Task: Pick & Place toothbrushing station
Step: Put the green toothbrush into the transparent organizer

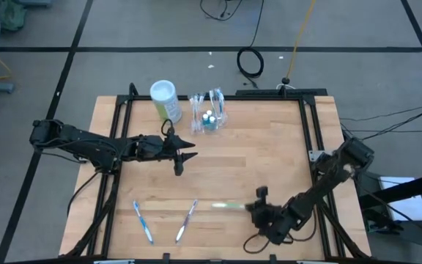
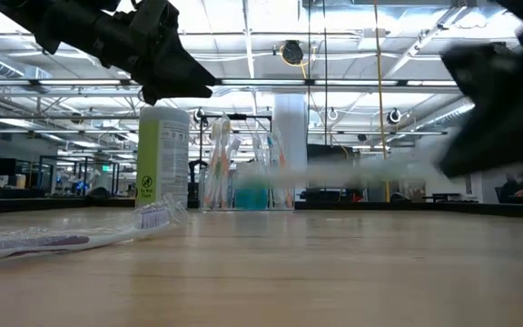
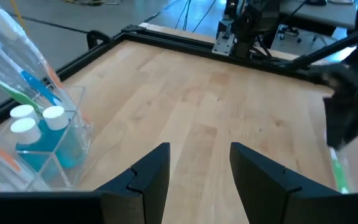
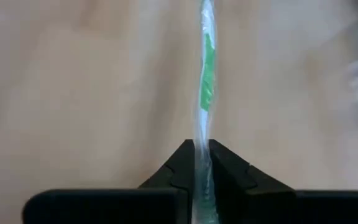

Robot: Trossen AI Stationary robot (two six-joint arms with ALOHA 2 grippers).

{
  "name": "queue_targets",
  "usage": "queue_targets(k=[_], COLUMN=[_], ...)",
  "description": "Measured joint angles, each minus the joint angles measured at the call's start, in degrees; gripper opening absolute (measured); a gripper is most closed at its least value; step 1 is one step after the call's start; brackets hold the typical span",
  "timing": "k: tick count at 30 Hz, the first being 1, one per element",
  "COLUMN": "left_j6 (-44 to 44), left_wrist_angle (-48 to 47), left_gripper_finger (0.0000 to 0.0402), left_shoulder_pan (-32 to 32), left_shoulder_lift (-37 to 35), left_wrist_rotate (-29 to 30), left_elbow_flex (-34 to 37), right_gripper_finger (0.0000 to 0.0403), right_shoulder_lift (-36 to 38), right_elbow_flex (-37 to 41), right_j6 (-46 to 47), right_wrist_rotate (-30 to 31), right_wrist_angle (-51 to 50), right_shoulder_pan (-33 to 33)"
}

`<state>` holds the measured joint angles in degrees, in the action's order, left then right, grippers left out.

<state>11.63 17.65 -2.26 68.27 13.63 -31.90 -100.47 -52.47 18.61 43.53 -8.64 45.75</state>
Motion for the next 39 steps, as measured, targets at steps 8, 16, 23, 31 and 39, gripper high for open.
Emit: queue_targets(k=[8, 16, 23, 31, 39], left_j6=[4.6, 5.1, 2.4, 0.1, -3.0], left_wrist_angle=[-0.2, -1.4, -0.8, 1.9, 6.3], left_gripper_finger=[0.0175, 0.0175, 0.0175, 0.0175, 0.0175], left_shoulder_pan=[0.0, 0.0, 0.7, 2.9, 5.5], left_shoulder_lift=[0.0, 0.0, 0.0, 0.0, 0.0], left_wrist_rotate=[0.0, 0.0, 0.7, 3.0, 3.0], left_elbow_flex=[0.0, 0.0, 0.0, 0.0, 0.0], right_gripper_finger=[0.0027, 0.0019, 0.0018, 0.0018, 0.0018], right_shoulder_lift=[13.2, 24.3, 27.9, 24.3, 19.6], right_elbow_flex=[-0.1, -0.1, -0.2, -0.2, -0.2], right_j6=[-46.0, -100.8, -133.7, -147.2, -147.8], right_wrist_rotate=[2.8, 6.1, 6.0, 4.8, -2.2], right_wrist_angle=[-2.8, 1.3, 18.1, 16.6, 17.1], right_shoulder_pan=[-12.1, -30.1, -44.0, -53.6, -58.4])
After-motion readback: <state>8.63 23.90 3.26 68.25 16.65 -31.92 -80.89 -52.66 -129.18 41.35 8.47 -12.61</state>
